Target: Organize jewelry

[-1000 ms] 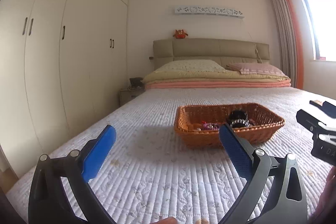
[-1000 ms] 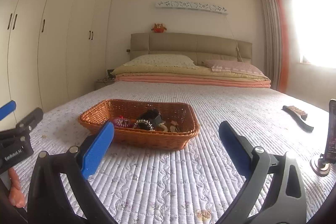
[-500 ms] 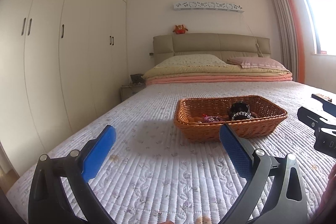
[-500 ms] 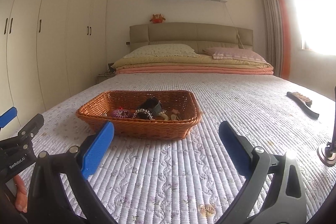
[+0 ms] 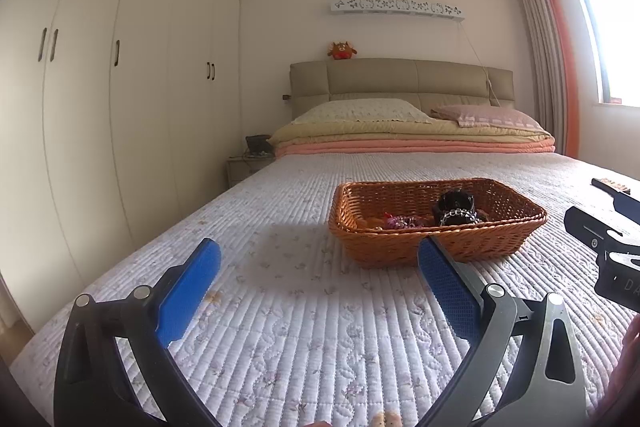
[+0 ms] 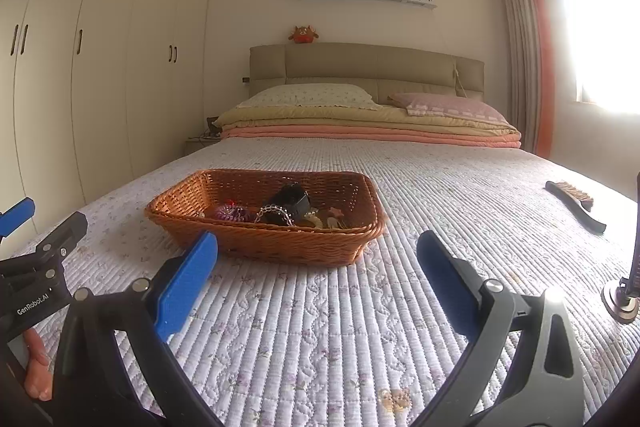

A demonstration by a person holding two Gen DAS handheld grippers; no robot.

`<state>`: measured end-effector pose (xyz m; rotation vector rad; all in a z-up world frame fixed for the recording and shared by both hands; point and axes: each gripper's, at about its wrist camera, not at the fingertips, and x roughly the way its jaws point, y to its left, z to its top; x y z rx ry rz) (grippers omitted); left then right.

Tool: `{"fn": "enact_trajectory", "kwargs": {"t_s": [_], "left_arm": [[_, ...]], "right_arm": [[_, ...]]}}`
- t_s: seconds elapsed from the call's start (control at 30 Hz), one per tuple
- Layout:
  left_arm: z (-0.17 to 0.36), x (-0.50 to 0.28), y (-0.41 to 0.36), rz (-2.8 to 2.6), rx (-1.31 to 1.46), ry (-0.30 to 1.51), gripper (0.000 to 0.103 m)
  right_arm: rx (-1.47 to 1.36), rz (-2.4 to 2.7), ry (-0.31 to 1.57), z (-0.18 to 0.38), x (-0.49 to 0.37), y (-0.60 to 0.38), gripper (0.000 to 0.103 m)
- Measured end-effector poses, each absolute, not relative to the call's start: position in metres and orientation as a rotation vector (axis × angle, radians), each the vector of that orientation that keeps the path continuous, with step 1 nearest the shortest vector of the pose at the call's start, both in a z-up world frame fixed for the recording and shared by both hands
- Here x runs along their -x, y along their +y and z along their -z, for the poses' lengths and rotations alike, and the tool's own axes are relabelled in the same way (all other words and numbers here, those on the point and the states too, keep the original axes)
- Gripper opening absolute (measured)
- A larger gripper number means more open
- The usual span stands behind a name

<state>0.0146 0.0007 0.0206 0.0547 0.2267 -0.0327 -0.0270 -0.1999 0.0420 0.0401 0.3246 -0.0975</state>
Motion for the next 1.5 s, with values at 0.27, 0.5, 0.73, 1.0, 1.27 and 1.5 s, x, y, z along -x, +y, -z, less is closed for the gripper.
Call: {"fn": "enact_trajectory", "kwargs": {"t_s": [0.27,0.5,0.73,1.0,1.27,1.5], "left_arm": [[-0.0202,-0.0158,0.0011,0.034,-0.049,0.237,0.096],[-0.0204,-0.0156,0.0009,0.034,-0.049,0.237,0.096],[-0.0202,-0.0162,0.0008,0.034,-0.049,0.239,0.096],[-0.0192,-0.0156,0.0007,0.034,-0.051,0.239,0.096],[-0.0193,-0.0155,0.0003,0.033,-0.051,0.24,0.096],[-0.0196,-0.0156,0.0004,0.034,-0.052,0.24,0.096]], "right_arm": [[-0.04,0.097,0.326,-0.0422,0.0277,-0.2003,0.096],[-0.039,0.096,0.329,-0.0418,0.0272,-0.2007,0.095],[-0.039,0.096,0.33,-0.0417,0.027,-0.2002,0.095],[-0.038,0.097,0.331,-0.0415,0.0267,-0.1999,0.095],[-0.039,0.097,0.33,-0.0418,0.0269,-0.1999,0.096],[-0.038,0.097,0.33,-0.0418,0.0271,-0.2002,0.096]]}}
